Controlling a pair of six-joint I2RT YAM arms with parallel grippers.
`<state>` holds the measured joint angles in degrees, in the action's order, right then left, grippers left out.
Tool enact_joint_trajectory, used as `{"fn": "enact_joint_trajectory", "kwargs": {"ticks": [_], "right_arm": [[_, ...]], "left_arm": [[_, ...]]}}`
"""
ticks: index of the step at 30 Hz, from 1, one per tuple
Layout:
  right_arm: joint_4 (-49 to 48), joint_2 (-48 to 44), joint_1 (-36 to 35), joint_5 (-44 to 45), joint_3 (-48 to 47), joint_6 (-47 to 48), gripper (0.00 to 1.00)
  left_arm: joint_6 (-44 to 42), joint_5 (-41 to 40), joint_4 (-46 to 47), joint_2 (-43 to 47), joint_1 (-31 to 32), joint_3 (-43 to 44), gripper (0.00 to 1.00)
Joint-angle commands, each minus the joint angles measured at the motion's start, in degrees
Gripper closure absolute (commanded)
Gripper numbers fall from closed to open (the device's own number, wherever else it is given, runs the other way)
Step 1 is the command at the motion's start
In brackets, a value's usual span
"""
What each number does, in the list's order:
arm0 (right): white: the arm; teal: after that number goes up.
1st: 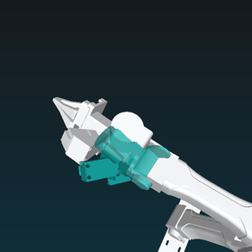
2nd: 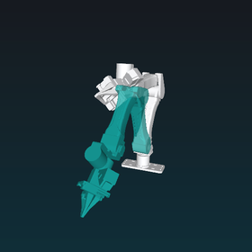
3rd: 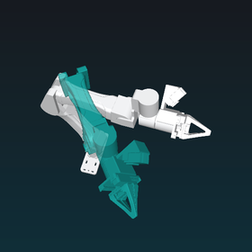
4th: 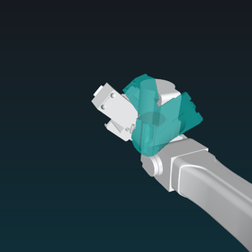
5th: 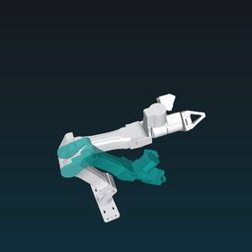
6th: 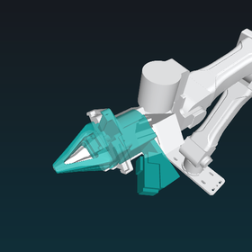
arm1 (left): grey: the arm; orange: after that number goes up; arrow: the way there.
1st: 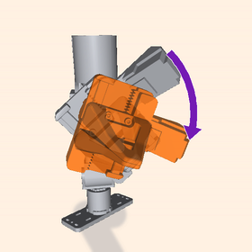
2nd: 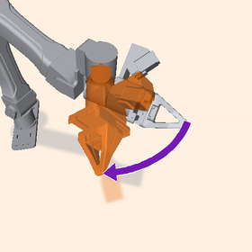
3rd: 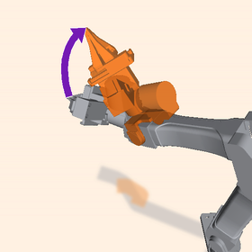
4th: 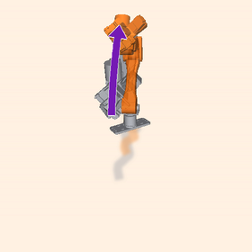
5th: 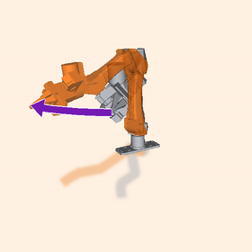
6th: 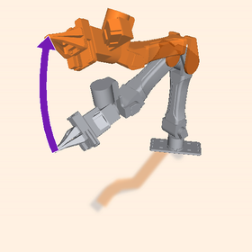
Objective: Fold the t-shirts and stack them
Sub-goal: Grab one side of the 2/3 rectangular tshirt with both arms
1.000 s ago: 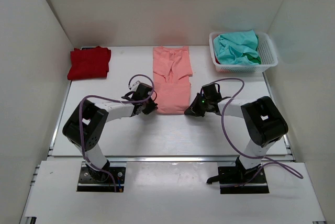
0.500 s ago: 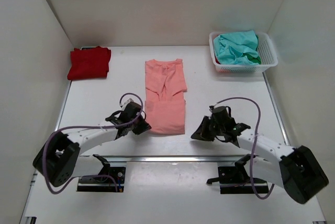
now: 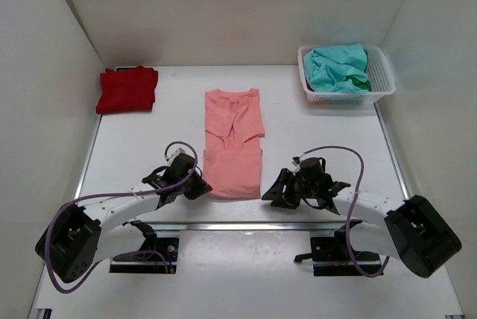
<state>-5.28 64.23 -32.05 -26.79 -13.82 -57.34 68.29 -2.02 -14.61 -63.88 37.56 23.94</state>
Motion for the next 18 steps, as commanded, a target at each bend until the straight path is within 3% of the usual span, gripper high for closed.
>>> {"fn": "enact_joint_trajectory", "kwargs": {"ticks": [1,7,18], "right_arm": [[-6.31,5.72,-1.60,0.77,-2.25,0.22,0.51],[-6.67,14.60,-5.03,1.30,-8.49,2.50,0.51],[-11.23,16.37,-5.05,1.22,-6.84,4.08,0.63]], "left_arm": [[1.58,-0.61,-0.77,1.74,0.23,-0.83,1.00],[1.40,-1.14,-2.00,2.00,-0.12,-0.83,1.00],[2.28,-2.02,-0.86,2.97,-0.03,-2.23,1.00]]}}
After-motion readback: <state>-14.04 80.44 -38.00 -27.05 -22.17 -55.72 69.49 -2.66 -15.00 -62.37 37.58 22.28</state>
